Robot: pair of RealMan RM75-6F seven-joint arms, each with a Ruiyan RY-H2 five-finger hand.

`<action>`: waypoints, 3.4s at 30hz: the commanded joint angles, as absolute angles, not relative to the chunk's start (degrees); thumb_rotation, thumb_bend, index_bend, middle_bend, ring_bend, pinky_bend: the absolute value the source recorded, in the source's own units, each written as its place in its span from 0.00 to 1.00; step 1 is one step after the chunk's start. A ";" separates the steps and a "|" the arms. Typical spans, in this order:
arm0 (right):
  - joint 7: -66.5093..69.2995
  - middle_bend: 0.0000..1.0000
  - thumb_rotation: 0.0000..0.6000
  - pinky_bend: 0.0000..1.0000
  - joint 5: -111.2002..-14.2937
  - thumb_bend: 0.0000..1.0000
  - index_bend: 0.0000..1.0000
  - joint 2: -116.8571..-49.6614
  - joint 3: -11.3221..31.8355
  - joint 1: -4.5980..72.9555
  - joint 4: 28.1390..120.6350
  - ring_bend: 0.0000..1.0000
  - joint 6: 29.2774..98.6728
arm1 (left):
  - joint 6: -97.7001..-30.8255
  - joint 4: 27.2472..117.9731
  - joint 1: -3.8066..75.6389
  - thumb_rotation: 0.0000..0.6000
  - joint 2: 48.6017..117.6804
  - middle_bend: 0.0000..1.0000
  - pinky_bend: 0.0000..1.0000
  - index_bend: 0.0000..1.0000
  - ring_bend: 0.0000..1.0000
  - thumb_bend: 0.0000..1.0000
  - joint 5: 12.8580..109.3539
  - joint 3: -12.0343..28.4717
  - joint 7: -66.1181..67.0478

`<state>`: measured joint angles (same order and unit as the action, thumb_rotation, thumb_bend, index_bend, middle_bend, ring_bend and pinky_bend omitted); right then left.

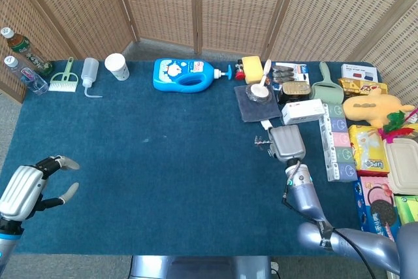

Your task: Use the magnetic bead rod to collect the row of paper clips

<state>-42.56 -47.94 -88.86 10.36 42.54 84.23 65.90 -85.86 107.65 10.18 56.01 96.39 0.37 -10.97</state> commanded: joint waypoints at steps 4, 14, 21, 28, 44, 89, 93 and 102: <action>-40.71 0.93 1.00 1.00 -47.68 0.44 0.69 -89.20 9.72 41.54 81.73 0.99 64.41 | -85.64 108.43 10.14 0.94 55.84 0.44 0.77 0.39 0.44 0.30 96.38 0.29 -10.05; -38.71 0.93 1.00 1.00 -48.17 0.44 0.69 -89.69 8.59 39.87 80.00 0.99 63.38 | -84.99 109.26 10.31 0.94 55.94 0.44 0.77 0.39 0.44 0.30 96.22 0.29 -8.99; -38.04 0.93 1.00 1.00 -48.45 0.44 0.69 -89.74 8.54 39.24 79.57 0.99 63.00 | -84.97 109.76 10.33 0.94 55.80 0.44 0.77 0.39 0.44 0.30 96.26 0.36 -8.42; -37.24 0.93 1.00 1.00 -49.33 0.44 0.69 -88.50 8.99 38.50 80.87 0.99 63.66 | -85.03 110.01 10.30 0.94 55.68 0.44 0.77 0.39 0.44 0.30 96.39 0.39 -8.27; -36.20 0.93 1.00 1.00 -49.20 0.44 0.69 -83.86 10.19 36.67 85.18 0.99 65.43 | -85.56 110.00 10.14 0.94 55.63 0.44 0.77 0.39 0.44 0.30 96.88 0.40 -8.60; -29.40 0.93 1.00 1.00 -50.11 0.44 0.69 -80.38 12.50 33.06 85.84 0.99 63.90 | -85.26 110.35 10.05 0.94 55.64 0.44 0.77 0.39 0.44 0.30 96.68 0.40 -7.74; -29.55 0.93 1.00 1.00 -49.79 0.45 0.69 -80.00 14.13 34.68 88.45 0.99 63.13 | -85.81 110.16 9.53 0.94 55.50 0.44 0.77 0.39 0.44 0.30 96.70 0.09 -8.05; -32.79 0.93 1.00 1.00 -47.34 0.45 0.68 -81.75 16.85 40.14 91.56 0.99 60.94 | -87.82 108.99 7.90 0.94 54.69 0.44 0.77 0.39 0.44 0.30 96.59 -0.53 -9.90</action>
<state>-31.71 -48.18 -81.00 16.18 38.76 91.00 61.51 -87.66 109.14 8.05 54.80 96.62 -0.43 -9.74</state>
